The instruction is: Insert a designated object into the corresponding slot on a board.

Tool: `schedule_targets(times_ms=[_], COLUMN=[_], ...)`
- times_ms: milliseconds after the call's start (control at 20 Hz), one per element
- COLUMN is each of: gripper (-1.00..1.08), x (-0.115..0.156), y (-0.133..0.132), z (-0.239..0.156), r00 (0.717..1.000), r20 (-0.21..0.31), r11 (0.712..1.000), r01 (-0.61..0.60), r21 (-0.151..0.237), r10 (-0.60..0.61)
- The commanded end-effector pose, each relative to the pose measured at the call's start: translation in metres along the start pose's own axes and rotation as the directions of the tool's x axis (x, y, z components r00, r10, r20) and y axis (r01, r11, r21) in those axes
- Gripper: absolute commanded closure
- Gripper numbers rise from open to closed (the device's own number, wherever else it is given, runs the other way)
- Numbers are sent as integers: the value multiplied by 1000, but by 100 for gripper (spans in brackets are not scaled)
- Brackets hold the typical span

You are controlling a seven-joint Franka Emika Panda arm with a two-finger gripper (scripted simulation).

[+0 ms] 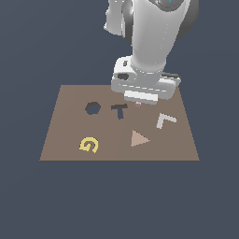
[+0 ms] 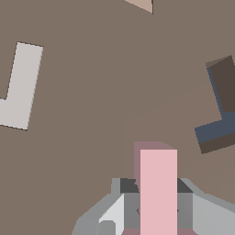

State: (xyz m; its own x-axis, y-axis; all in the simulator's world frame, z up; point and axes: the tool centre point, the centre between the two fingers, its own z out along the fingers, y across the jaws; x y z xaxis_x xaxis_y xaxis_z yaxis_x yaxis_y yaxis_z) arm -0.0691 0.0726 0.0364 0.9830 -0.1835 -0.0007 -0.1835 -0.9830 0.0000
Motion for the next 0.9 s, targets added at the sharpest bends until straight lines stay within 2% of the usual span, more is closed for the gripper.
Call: schedule_targets(times_ms=[0,400,850], gripper=[108,108,108], x=[9,35,55], y=[13,44,60], z=[-1,-3,-4], r00=[999,981,960], r20=[0,0,0], r11=[999,981,960], r01=[55,194,279], r21=[0,0,0], r10=[-55,-194,-279])
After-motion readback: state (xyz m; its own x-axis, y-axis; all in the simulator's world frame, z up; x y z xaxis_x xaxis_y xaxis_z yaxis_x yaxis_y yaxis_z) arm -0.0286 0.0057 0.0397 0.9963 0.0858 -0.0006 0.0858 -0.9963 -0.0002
